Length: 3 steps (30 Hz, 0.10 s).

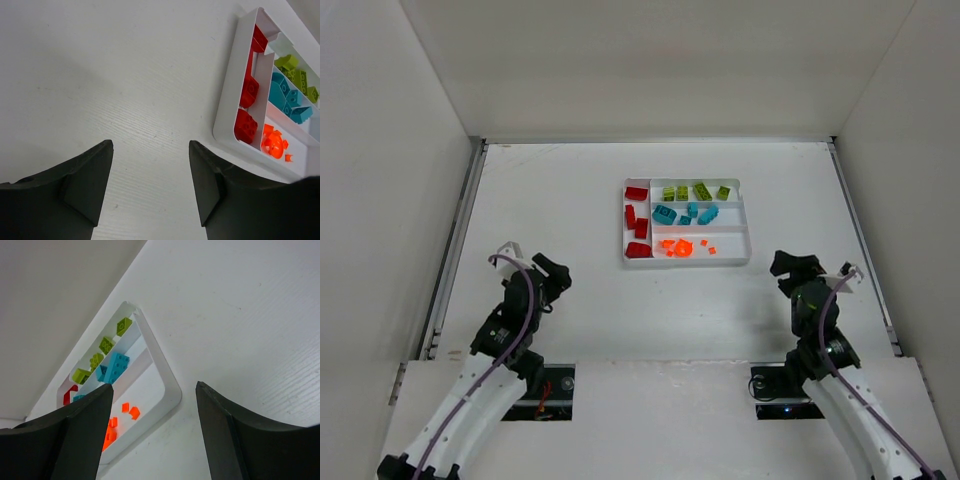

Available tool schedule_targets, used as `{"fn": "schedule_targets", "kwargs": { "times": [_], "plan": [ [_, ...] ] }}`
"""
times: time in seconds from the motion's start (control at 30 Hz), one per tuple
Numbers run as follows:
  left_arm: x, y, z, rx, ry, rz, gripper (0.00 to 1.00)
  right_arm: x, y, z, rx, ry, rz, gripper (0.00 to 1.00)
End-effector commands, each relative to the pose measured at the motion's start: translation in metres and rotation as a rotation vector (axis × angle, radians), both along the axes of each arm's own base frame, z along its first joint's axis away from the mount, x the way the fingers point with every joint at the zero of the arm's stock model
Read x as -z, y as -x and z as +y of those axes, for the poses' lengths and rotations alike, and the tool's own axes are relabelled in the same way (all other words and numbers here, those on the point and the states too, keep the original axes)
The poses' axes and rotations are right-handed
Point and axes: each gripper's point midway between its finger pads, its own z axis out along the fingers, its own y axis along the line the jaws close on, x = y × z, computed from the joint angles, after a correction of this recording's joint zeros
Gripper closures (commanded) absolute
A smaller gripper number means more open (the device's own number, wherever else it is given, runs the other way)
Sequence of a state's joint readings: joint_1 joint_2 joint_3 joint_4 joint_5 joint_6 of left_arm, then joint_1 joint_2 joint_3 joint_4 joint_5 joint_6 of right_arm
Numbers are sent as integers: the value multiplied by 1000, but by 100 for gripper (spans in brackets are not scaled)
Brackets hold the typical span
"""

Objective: Sort the legos into containers by color

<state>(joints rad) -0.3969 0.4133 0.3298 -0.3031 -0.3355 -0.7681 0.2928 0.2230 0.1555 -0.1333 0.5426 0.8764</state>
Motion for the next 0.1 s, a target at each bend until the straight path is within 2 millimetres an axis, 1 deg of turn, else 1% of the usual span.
{"fn": "schedule_targets", "kwargs": {
  "times": [0.0, 0.07],
  "plan": [
    [-2, -4, -2, 5, 10, -13, 41, -6, -4, 8, -16, -60, -50, 27],
    [-2, -4, -2, 4, 8, -12, 39, -4, -5, 11, -27, -70, -52, 28]
  ]
}}
